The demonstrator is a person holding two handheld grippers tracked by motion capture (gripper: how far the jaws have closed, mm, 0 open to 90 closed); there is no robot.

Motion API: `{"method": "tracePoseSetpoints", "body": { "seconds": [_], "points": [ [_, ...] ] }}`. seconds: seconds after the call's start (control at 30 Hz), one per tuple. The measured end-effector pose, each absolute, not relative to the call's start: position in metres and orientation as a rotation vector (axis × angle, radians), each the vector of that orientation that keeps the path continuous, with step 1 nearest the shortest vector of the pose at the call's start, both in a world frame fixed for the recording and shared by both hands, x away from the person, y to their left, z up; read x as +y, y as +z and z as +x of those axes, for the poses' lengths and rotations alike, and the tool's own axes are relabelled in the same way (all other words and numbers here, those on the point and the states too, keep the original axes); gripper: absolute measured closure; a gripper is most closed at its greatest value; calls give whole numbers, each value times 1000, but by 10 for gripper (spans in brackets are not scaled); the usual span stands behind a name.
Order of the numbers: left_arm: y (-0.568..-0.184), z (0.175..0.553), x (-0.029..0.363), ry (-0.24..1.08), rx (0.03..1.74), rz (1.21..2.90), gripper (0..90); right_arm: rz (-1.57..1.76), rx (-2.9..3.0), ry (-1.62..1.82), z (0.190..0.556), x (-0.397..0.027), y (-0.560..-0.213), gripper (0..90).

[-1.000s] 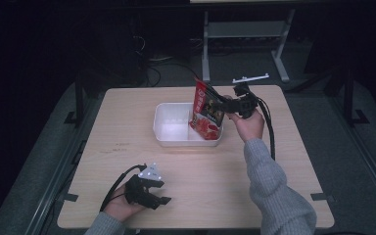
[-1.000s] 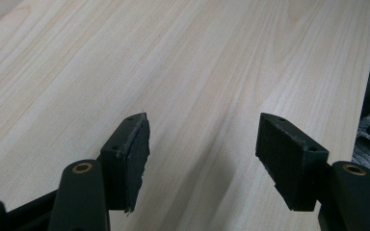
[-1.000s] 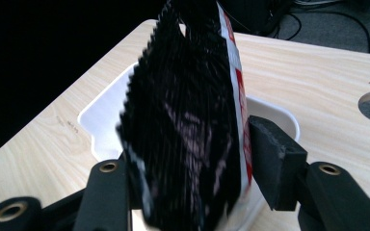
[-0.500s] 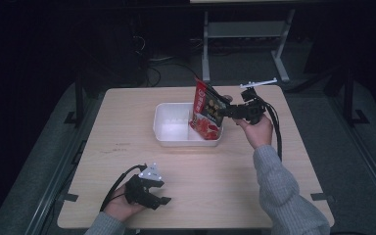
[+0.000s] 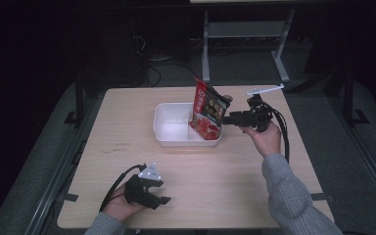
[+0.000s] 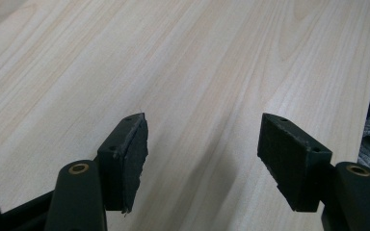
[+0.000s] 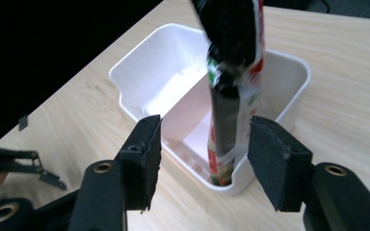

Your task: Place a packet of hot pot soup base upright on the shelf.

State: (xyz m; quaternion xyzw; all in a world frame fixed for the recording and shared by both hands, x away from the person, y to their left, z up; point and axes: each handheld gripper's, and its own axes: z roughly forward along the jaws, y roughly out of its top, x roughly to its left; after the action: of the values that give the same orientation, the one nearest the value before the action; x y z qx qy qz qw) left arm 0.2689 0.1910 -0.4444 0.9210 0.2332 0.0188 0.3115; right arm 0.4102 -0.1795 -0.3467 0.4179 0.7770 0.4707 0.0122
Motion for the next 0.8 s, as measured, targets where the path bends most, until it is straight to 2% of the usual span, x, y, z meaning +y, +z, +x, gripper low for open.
{"method": "tracePoseSetpoints", "body": {
  "seconds": [0.8],
  "points": [
    [-445,268,188,36,604,2430,342,1229,2495,1470,369,-195,-361,414]
  ]
}}
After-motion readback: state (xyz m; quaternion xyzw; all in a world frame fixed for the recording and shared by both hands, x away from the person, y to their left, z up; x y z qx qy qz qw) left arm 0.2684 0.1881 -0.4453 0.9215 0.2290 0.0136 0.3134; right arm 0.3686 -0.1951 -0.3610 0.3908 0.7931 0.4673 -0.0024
